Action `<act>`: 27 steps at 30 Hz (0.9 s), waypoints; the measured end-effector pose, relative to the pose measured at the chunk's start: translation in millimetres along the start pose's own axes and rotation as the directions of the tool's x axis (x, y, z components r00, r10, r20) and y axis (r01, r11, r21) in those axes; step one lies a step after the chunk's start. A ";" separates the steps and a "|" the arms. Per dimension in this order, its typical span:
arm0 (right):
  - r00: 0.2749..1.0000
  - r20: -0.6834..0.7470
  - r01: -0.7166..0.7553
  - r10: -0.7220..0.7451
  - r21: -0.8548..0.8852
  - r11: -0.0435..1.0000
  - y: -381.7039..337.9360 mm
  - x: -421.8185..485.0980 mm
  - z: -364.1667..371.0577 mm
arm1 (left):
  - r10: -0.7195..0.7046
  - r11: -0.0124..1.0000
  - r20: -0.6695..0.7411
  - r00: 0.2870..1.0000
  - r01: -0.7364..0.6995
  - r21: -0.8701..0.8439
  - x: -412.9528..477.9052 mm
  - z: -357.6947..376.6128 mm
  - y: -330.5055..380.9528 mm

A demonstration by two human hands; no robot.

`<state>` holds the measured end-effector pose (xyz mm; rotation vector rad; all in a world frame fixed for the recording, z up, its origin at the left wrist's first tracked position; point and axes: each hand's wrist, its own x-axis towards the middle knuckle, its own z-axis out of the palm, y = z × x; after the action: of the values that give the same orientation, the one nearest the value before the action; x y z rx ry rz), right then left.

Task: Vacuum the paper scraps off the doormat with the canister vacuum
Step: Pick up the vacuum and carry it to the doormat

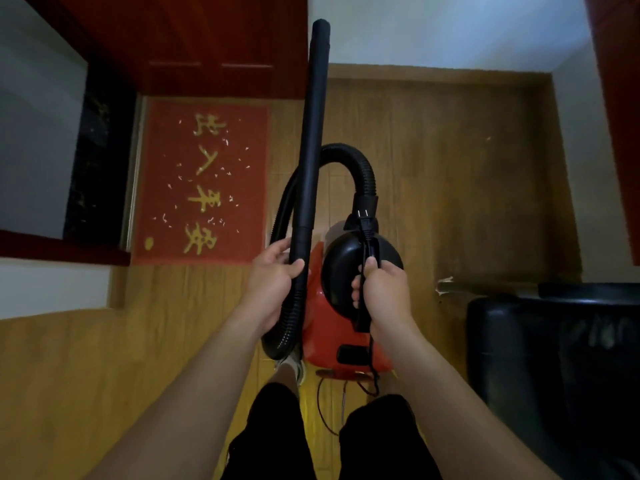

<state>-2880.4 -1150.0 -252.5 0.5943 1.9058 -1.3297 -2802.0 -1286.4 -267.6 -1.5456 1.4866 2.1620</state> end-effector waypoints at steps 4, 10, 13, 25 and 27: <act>0.999 0.031 -0.022 0.023 -0.021 1.000 20.5 47.1 2.5 | -0.017 0.999 -0.058 0.998 0.014 -0.045 42.8 11.9 -27.8; 0.999 0.043 -0.010 0.012 -0.061 0.998 64.6 124.4 14.9 | -0.054 0.995 -0.106 0.993 0.045 -0.084 113.8 24.9 -83.5; 0.999 0.040 -0.014 0.017 -0.068 0.998 90.0 166.3 20.9 | -0.086 0.994 -0.124 0.989 0.076 -0.083 150.9 26.3 -116.2; 0.998 0.052 0.038 -0.033 -0.098 0.994 182.9 313.2 53.7 | -0.075 0.997 -0.161 0.984 0.071 -0.032 285.9 32.5 -236.4; 0.997 0.057 0.060 -0.054 -0.106 0.993 192.7 332.8 58.5 | -0.063 0.998 -0.159 0.985 0.062 -0.014 304.1 33.8 -247.1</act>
<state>-2934.3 -1146.2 -637.7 0.4493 1.9490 -1.2568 -2832.1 -1262.4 -659.0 -1.7806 1.4515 2.0572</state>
